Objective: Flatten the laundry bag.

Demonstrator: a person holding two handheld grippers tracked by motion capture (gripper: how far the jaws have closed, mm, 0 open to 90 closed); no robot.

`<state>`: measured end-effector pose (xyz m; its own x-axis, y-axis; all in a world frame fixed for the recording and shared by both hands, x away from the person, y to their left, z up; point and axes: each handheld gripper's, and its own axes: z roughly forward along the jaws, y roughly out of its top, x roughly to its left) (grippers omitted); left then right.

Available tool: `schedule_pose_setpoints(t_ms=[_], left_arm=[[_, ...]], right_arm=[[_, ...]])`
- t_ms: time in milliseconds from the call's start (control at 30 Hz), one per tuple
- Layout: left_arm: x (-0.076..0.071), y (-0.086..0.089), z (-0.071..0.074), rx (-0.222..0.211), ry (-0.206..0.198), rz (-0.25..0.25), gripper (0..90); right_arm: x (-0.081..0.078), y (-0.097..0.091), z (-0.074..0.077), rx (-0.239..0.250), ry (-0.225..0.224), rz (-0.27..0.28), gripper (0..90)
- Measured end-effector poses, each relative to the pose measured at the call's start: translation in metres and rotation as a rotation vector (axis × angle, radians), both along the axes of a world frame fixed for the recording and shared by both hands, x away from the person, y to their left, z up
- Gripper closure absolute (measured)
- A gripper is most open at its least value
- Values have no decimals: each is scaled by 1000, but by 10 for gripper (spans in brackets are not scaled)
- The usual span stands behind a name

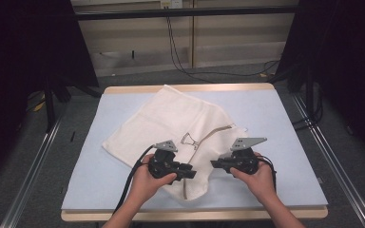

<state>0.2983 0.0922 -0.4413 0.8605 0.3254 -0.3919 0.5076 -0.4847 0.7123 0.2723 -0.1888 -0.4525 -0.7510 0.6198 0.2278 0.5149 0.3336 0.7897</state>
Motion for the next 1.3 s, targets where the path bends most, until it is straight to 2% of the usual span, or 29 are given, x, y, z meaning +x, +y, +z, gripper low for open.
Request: schedule_pose_setpoints(t_ms=[33,100,133,167,200,300,367,433,467,500,533,633,667,700,733,767,833,867,900,967,1067,1167,1200,1300], left_arm=[[2,8,2,34,-20,43,610],[5,17,0,47,-19,85,588],[6,22,-2,57,-17,106,586],[6,22,-2,57,-17,106,571],[10,31,-7,80,-13,136,561],[14,42,-14,115,-26,173,560],[17,51,-19,137,-34,216,558],[19,55,-21,144,-36,230,558],[20,60,-23,163,-43,252,553],[21,65,-25,162,-42,265,544],[21,66,-25,178,-54,279,540],[22,68,-29,192,-36,278,521],[22,68,-29,192,-36,278,521],[22,67,-30,193,-36,279,523],[22,67,-30,193,-36,281,536],[22,67,-30,193,-36,281,543],[23,68,-31,206,-41,287,570],[23,68,-31,206,-41,287,585],[23,67,-31,206,-42,292,588],[22,66,-31,218,-60,302,591],[20,64,-31,237,-76,289,586],[19,64,-30,249,-91,281,586],[18,63,-31,247,-98,302,586],[17,62,-31,252,-102,302,587]], right_arm=[[-1,-4,-1,-18,6,-7,879],[-4,-11,-3,-50,14,-16,879],[-5,-14,-5,-40,26,-21,879],[-6,-18,-6,-34,37,-17,879],[-8,-21,-8,-43,44,-18,878],[-14,-29,-11,-49,63,-20,877],[-18,-33,-12,-51,84,-18,877],[-19,-35,-13,-60,88,-20,875],[-24,-39,-15,-75,99,-28,865],[-24,-41,-16,-74,94,-28,853],[-25,-43,-16,-71,97,-35,831],[-24,-51,-15,-90,63,-74,684],[-24,-51,-15,-90,63,-74,684],[-22,-57,-12,-132,50,-133,556],[-22,-61,-10,-177,25,-153,505],[-22,-65,-8,-199,6,-180,465],[-23,-73,-5,-188,-24,-222,439],[-23,-73,-5,-188,-24,-222,439],[-22,-79,-2,-188,-48,-248,390],[-21,-85,0,-182,-60,-283,320],[-17,-89,2,-172,-51,-317,296],[-12,-88,6,-171,-84,-320,293],[-9,-88,8,-171,-92,-319,294],[-2,-86,15,-161,-117,-329,332]])
